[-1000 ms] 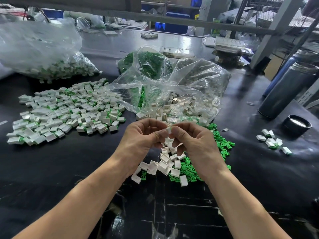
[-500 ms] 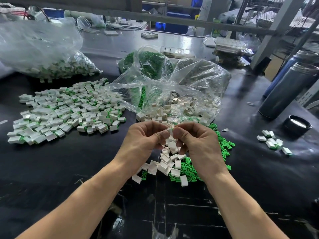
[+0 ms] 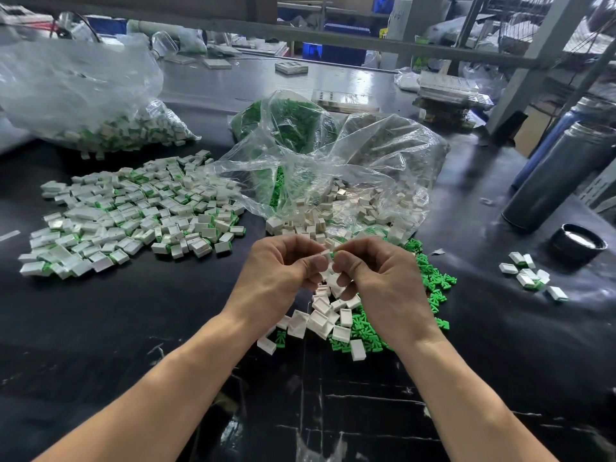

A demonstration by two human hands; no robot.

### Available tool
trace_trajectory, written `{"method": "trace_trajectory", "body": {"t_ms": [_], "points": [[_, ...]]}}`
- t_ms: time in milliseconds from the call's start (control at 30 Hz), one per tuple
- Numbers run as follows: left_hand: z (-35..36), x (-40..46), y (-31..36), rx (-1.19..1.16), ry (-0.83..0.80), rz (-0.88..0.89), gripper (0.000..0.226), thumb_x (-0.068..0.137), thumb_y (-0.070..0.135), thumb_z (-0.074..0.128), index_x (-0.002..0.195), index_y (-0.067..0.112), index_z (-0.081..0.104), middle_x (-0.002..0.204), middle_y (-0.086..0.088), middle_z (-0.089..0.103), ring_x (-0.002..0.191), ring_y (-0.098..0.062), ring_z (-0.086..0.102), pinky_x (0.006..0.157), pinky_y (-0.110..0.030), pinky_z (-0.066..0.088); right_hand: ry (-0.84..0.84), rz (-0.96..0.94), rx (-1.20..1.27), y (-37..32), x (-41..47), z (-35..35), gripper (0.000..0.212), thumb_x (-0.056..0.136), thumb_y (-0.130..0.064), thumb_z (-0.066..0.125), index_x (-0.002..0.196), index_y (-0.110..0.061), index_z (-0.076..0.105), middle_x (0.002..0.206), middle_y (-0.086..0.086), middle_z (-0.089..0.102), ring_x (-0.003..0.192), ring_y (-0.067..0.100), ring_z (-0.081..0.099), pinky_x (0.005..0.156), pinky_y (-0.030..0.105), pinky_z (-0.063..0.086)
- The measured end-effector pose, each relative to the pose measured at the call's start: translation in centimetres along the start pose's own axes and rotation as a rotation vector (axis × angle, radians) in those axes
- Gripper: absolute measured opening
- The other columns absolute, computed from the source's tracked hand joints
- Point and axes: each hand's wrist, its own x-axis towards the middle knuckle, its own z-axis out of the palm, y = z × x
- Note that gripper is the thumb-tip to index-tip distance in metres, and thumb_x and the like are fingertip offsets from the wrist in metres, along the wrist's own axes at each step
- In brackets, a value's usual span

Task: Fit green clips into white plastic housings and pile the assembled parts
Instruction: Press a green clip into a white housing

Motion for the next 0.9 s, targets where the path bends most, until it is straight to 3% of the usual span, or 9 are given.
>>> {"method": "trace_trajectory", "body": {"t_ms": [67,200,267,367,533,700,767,833,900], "points": [[0.2,-0.1,0.1,0.056,0.023,0.023,0.006,0.09,0.006,0.075,0.089,0.012,0.075,0.079,-0.005,0.076,0.069,-0.011,0.069,0.067,-0.025,0.061,-0.001,-0.015,-0.048,0.0,-0.1,0.0,0.017,0.095,-0.005,0.071,0.088,-0.02,0.074,0.074,-0.001,0.073,0.062,0.011,0.065,0.056,0.025,0.055],[0.3,-0.3,0.3,0.139,0.045,0.068,0.012,0.091,0.005,0.074,0.084,0.014,0.074,0.078,-0.008,0.073,0.067,-0.011,0.064,0.067,-0.03,0.059,0.004,-0.064,-0.171,-0.1,-0.1,0.1,0.016,0.094,-0.008,0.073,0.088,-0.022,0.074,0.078,-0.001,0.072,0.071,0.02,0.069,0.068,0.048,0.061],[0.4,-0.4,0.4,0.162,0.055,0.084,0.013,0.091,0.004,0.074,0.083,0.014,0.073,0.077,-0.008,0.072,0.065,-0.01,0.062,0.065,-0.03,0.058,0.009,-0.082,-0.2,-0.1,-0.1,0.1,0.015,0.094,-0.009,0.073,0.089,-0.022,0.075,0.08,-0.002,0.072,0.075,0.021,0.069,0.07,0.051,0.06],[0.5,-0.4,0.4,0.171,0.064,0.09,0.011,0.091,0.003,0.074,0.085,0.013,0.074,0.076,-0.01,0.072,0.064,-0.012,0.062,0.066,-0.033,0.058,0.031,-0.086,-0.189,0.0,-0.2,0.2,0.015,0.093,-0.008,0.073,0.089,-0.022,0.075,0.08,-0.002,0.073,0.074,0.021,0.069,0.069,0.051,0.06],[0.5,-0.3,0.3,0.196,0.061,0.1,0.014,0.089,0.0,0.074,0.084,0.013,0.074,0.07,-0.002,0.071,0.063,-0.008,0.061,0.062,-0.026,0.055,0.046,-0.116,-0.182,0.1,-0.3,0.6,0.02,0.092,-0.005,0.073,0.085,-0.024,0.074,0.074,0.001,0.072,0.065,0.022,0.069,0.062,0.052,0.059],[0.2,0.1,0.0,0.185,0.057,0.083,0.016,0.09,0.0,0.074,0.085,0.015,0.074,0.073,-0.002,0.072,0.066,-0.009,0.063,0.066,-0.03,0.057,0.065,-0.066,-0.028,0.4,-0.3,0.9,0.03,0.09,0.002,0.073,0.078,-0.025,0.078,0.07,0.003,0.074,0.059,0.019,0.068,0.058,0.033,0.061],[0.1,0.2,-0.1,0.123,0.037,0.054,0.013,0.092,0.003,0.073,0.087,0.016,0.074,0.077,-0.001,0.073,0.07,-0.009,0.066,0.069,-0.027,0.058,0.072,-0.032,0.052,0.2,-0.2,1.1,0.029,0.091,0.004,0.071,0.08,-0.022,0.079,0.07,0.004,0.074,0.058,0.017,0.066,0.057,0.033,0.061],[0.1,0.2,-0.1,0.044,0.015,0.034,0.013,0.092,0.006,0.074,0.087,0.018,0.074,0.079,0.001,0.074,0.072,-0.007,0.067,0.068,-0.023,0.057,0.087,-0.015,0.089,0.1,-0.1,1.0,0.022,0.097,-0.003,0.068,0.085,-0.017,0.079,0.073,0.007,0.075,0.057,0.019,0.065,0.053,0.038,0.061],[0.2,0.3,0.0,-0.032,0.01,0.039,0.015,0.09,0.008,0.075,0.084,0.021,0.075,0.08,0.004,0.074,0.073,-0.004,0.066,0.067,-0.018,0.054,0.102,0.015,0.11,0.0,0.0,0.7,0.022,0.104,-0.02,0.062,0.09,-0.013,0.077,0.077,0.01,0.075,0.055,0.019,0.062,0.045,0.036,0.054]]}}
